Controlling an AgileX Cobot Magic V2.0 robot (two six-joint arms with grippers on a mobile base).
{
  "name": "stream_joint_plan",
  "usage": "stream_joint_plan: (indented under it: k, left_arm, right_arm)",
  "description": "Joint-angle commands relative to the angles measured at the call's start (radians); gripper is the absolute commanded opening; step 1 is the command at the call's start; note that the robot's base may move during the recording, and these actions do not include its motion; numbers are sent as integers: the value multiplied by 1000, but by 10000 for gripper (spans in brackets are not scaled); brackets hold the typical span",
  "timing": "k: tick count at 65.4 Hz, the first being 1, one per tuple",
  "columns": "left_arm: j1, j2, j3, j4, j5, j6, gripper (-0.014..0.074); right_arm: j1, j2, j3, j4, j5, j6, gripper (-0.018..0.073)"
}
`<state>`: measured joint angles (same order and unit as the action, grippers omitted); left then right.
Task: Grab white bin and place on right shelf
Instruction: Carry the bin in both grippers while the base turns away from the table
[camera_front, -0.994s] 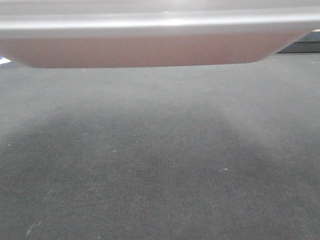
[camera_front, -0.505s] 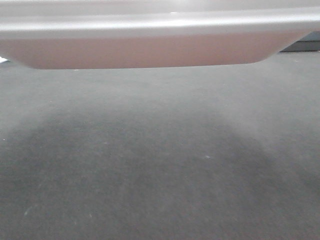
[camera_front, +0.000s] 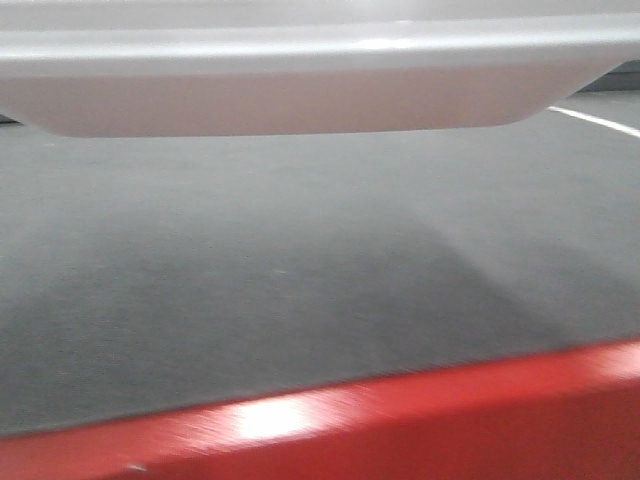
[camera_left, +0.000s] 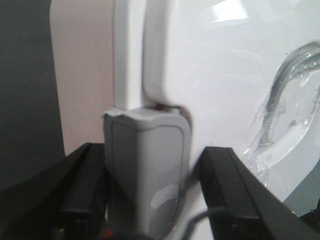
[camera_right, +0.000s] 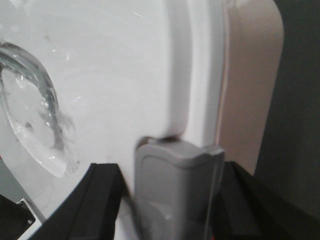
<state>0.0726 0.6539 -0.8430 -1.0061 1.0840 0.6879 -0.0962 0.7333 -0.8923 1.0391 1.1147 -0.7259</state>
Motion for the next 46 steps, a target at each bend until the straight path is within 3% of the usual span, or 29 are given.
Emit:
stream_joint_plan:
  k: [1, 46]
  left_arm:
    - [-21, -2, -30, -186, 37, 7, 242]
    - [-21, -2, -30, -191, 37, 7, 241]
  right_arm:
    - [10, -8, -26, 175, 29, -18, 398]
    - [10, -8, -26, 175, 29, -18, 398]
